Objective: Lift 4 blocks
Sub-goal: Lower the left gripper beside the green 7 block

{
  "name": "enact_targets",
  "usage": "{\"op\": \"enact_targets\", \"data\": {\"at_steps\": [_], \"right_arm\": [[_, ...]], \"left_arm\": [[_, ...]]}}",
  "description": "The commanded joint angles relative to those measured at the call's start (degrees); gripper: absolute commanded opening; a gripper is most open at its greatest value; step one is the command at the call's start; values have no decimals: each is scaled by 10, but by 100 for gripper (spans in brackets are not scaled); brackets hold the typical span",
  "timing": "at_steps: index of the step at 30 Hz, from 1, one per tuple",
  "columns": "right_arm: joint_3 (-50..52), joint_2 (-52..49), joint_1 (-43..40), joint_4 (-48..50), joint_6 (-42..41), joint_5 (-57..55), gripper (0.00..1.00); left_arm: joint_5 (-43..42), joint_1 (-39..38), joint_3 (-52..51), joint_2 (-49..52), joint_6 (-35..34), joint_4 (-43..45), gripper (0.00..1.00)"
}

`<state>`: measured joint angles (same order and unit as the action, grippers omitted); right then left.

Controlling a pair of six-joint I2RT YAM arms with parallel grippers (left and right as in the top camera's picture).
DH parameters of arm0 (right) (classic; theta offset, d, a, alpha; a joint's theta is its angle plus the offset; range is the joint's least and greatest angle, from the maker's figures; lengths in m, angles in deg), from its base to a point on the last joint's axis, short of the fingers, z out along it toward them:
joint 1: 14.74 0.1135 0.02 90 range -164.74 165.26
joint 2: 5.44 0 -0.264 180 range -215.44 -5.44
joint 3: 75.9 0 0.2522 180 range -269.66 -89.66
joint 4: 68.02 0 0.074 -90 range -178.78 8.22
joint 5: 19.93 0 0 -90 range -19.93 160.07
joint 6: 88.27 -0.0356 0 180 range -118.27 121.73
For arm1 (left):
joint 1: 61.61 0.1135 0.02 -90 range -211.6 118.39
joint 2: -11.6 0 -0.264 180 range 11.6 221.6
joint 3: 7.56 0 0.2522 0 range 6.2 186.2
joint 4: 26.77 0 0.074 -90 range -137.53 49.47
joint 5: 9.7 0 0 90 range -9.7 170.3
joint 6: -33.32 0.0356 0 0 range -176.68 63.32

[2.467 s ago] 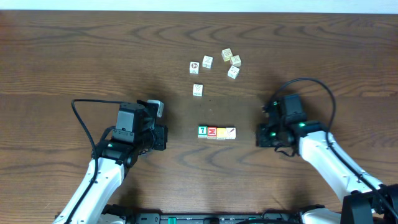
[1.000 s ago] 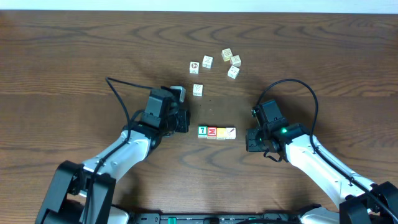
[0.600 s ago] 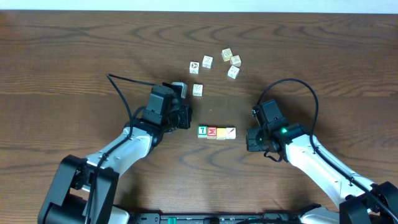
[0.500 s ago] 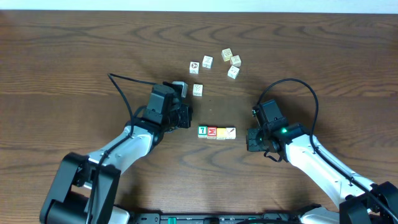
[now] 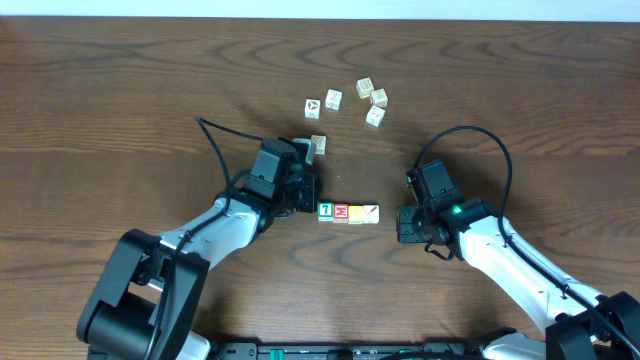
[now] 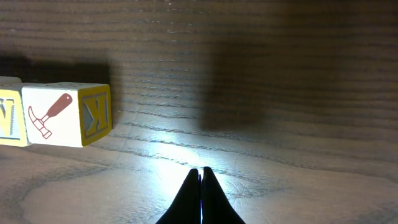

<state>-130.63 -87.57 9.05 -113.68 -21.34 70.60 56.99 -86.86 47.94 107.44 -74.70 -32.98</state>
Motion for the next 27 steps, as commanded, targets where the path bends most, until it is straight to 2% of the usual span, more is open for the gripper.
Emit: {"op": "enact_targets", "data": {"at_steps": [1, 27], "right_arm": [[3, -1, -3, 0, -5, -7, 1], [3, -1, -3, 0, -5, -7, 1]], "left_arm": [[0, -5, 14, 3, 1, -13, 7], [0, -5, 14, 3, 2, -33, 7]]}}
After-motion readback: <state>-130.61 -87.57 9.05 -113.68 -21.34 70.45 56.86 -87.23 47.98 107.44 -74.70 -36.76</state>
